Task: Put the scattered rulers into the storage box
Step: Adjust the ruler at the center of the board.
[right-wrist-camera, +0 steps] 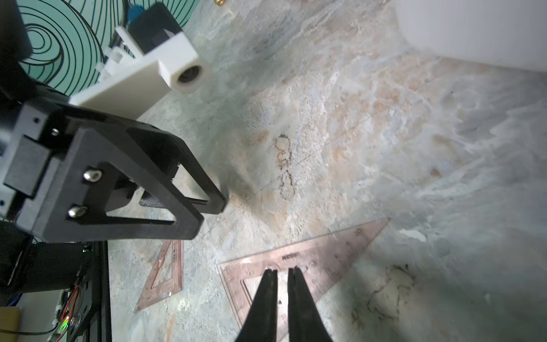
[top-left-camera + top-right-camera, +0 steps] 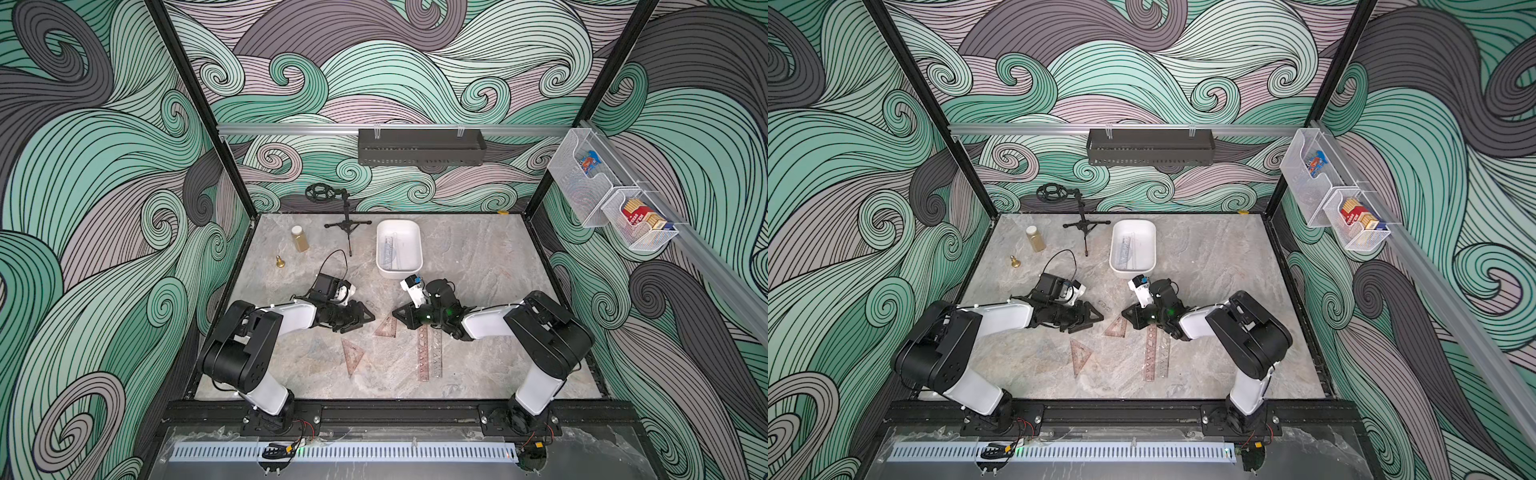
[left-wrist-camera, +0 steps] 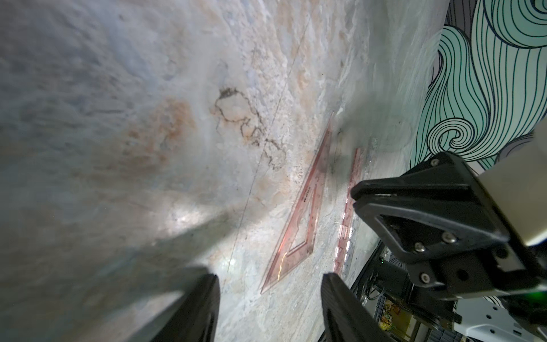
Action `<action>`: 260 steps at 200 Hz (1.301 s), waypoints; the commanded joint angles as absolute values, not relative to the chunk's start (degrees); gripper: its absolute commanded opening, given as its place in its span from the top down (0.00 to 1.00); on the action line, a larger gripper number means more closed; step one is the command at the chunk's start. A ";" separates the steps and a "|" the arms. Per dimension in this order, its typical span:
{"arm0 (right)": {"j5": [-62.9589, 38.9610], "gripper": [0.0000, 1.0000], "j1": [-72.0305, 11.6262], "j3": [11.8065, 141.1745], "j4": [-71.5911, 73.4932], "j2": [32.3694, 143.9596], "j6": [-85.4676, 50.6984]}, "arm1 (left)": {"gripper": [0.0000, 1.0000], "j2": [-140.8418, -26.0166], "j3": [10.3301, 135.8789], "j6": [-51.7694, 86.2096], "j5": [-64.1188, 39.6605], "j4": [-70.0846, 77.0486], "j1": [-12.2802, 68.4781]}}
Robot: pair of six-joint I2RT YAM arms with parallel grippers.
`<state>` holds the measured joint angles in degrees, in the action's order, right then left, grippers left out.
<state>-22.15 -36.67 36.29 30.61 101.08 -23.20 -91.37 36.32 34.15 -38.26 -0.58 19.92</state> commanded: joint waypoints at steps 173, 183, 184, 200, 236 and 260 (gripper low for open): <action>-23.25 0.88 -36.66 33.67 34.51 106.59 -23.21 | 0.40 -95.76 32.39 34.62 -35.48 -4.09 21.25; -23.20 0.88 -36.65 33.49 34.53 106.78 -23.16 | 0.40 -96.42 32.17 34.78 -36.24 -3.80 21.60; -23.20 0.88 -36.65 33.49 34.58 106.78 -23.18 | 0.40 -96.51 32.17 34.79 -36.27 -3.79 21.65; -23.14 0.88 -36.50 33.16 34.68 106.79 -23.20 | 0.40 -97.61 31.93 34.87 -37.10 -3.59 22.80; -23.21 0.88 -36.21 32.62 35.12 107.11 -23.38 | 0.41 -101.61 32.34 35.07 -39.61 -2.56 25.55; -23.23 0.89 -36.17 31.87 35.90 107.36 -24.14 | 0.42 -104.02 32.71 35.57 -40.59 -1.18 26.75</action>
